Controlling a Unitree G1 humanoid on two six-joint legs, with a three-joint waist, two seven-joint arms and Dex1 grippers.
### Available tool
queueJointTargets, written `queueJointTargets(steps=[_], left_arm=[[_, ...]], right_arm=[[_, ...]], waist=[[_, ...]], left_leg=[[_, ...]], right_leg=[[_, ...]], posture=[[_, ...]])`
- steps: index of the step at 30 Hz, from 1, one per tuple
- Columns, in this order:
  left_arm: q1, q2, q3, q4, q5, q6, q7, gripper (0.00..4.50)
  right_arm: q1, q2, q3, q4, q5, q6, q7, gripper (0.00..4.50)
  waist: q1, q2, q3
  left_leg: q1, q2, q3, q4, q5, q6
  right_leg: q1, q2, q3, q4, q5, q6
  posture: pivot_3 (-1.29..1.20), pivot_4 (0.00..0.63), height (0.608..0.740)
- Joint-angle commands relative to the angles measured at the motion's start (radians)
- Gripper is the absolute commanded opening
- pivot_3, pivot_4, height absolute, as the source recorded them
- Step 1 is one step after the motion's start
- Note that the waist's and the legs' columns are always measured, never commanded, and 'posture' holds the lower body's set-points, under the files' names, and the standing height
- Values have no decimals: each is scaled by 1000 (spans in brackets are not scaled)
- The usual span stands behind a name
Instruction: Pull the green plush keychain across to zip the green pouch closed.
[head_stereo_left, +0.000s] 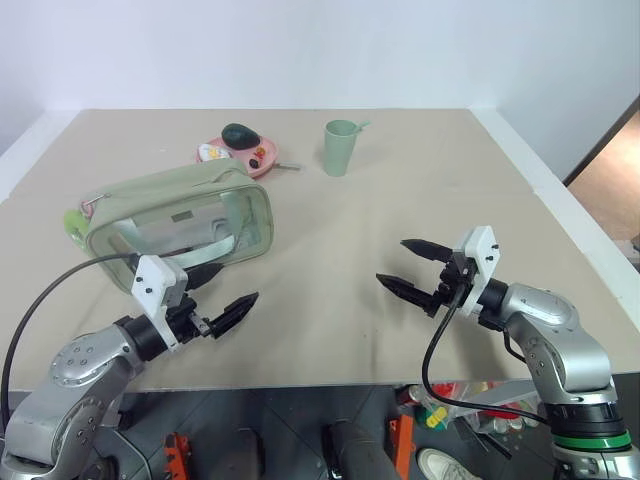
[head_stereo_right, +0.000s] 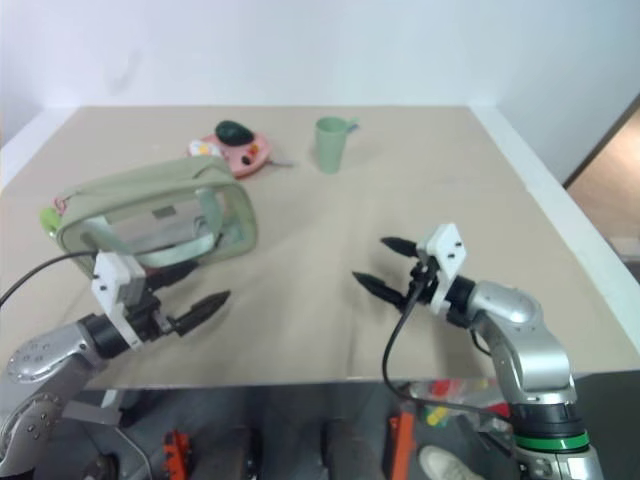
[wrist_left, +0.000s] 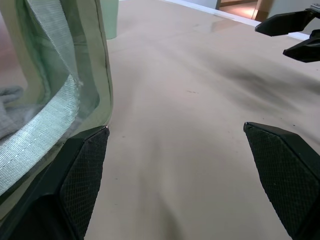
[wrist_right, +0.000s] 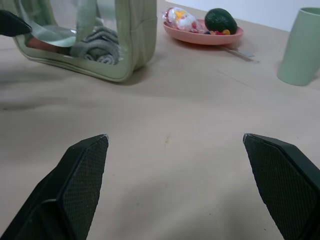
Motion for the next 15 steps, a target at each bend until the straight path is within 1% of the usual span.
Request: queueJointTargets(steps=[1,3,6,8,9,12,15], left_arm=[[-73,94,46,-77,-59,38,-45,4464],[-114,152,87,-77,-118,84,-62,4464],[-217,318,200,-45,-260,207,-111,4464],[-247,394,229,-22,-300,257,-133,4464],[-256,425,232,-8,-288,265,-144,4464],[-305,470,240,51,-274,279,-139,4464],[-359,489,241,124,-249,283,-130,4464]], right_arm=[[-27,-16,-4,-57,64,-14,70,4478],[-32,-31,-1,-73,88,1,107,4478],[-62,-63,6,-156,185,57,185,4478],[-89,-73,11,-182,214,71,202,4478],[-104,-74,14,-187,220,74,206,4478],[-136,-71,23,-191,220,73,203,4478],[-153,-67,32,-188,211,66,197,4478]], waist=[[0,-1,0],[0,-1,1],[-1,-2,3],[-5,-2,4],[-7,-2,4],[-3,-2,4],[0,-4,5]], left_leg=[[0,0,0,0,0,0],[0,0,-1,0,0,0],[0,0,0,1,0,0],[0,2,0,0,0,0],[1,2,0,0,0,0],[1,1,0,-1,0,0],[0,1,-2,-1,0,0]], right_leg=[[0,0,0,0,0,0],[0,0,-1,1,0,0],[0,0,-1,1,0,0],[-1,1,-1,1,0,0],[-1,1,-1,1,0,0],[0,1,-1,1,-1,-1],[-1,1,-3,1,-1,-2]], posture=[[0,150,740],[0,150,740],[0,150,740],[0,150,740],[0,150,740],[0,150,740],[0,150,740]])
